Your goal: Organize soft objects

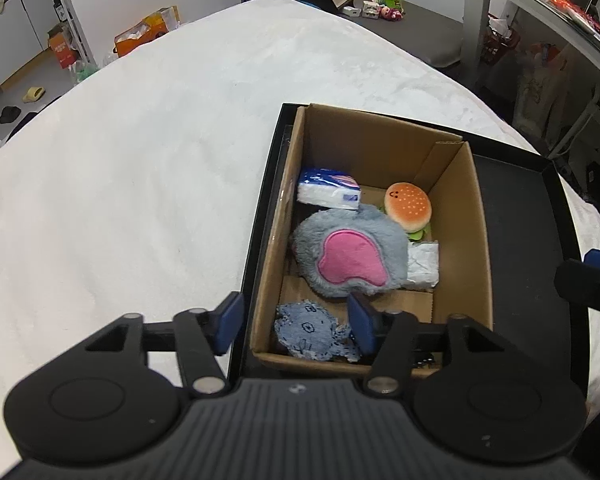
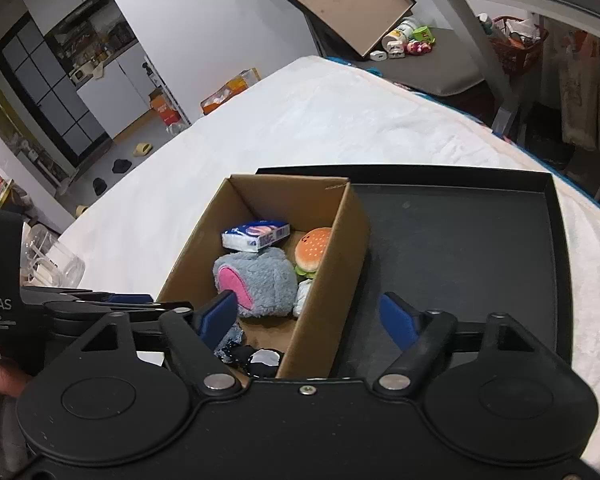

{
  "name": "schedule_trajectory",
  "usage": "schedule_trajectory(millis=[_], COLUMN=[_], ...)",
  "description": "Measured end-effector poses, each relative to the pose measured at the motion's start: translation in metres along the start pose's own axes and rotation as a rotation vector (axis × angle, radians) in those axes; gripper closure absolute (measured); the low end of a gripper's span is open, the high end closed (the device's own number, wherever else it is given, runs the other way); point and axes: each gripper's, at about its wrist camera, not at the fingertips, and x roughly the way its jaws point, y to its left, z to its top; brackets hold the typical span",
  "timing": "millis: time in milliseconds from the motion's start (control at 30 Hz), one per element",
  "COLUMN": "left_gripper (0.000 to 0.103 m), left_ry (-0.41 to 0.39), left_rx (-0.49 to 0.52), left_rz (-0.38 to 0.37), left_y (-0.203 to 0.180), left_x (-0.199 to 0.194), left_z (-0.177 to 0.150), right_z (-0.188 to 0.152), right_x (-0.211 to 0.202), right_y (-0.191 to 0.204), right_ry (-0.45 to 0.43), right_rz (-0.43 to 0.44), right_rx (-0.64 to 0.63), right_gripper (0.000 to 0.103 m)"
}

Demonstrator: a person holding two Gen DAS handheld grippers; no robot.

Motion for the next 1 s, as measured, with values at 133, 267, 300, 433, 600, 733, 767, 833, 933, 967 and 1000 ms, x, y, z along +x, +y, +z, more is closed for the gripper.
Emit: schedule_trajectory(millis=[133,267,300,433,600,733,767,833,933,967,1000], left_gripper=[0.027,0.019,0.017,0.015,0.012,0.011,0.011,0.011,0.010,0.010,0.010], left_ry=[0.007,0.026,0.027,0.016,-0.009,-0.021,-0.024,-0.035,-0.051,-0.056,-0.065], left_rx=[-0.006,-0.012,-0.009,0.007,0.030,0.035,0.038,0.047,0.051,0.053,0.058], left_rz=[-0.007,-0.037,-0.036,-0.042,-0.044,-0.051,-0.052,-0.056,-0.068,-0.072,-0.074], left_y=[-0.005,-0.011,-0.013,-0.021,-0.029,-0.035,-0.037,-0.040,-0.043,-0.044,-0.045], left_x=[-0.008,-0.017,-0.019,-0.033,-0.051,-0.067,-0.071,-0.080,-0.094,-0.099,-0.104], left_z=[0.003,0.005,0.006,0.007,0.008,0.010,0.010,0.011,0.011,0.011,0.011], right_z=[0.001,0.002,0.002,0.004,0.008,0.012,0.013,0.015,0.018,0.019,0.019], right_x=[-0.008,-0.016,-0.018,-0.029,-0.044,-0.057,-0.061,-0.068,-0.079,-0.084,-0.088], right_y=[-0.006,-0.015,-0.018,-0.028,-0.035,-0.038,-0.039,-0.039,-0.040,-0.040,-0.040], right_ry=[-0.005,-0.010,-0.011,-0.012,-0.007,-0.005,-0.004,-0.003,-0.002,-0.008,-0.013], right_rz=[0.001,-0.011,-0.014,-0.029,-0.050,-0.069,-0.075,-0.088,-0.108,-0.115,-0.118], right_rx=[0.017,0.041,0.046,0.067,0.085,0.088,0.087,0.087,0.085,0.085,0.083], right_gripper=[0.015,0.010,0.009,0.000,0.000,0.000,0.000,0.000,0.000,0.000,0.000])
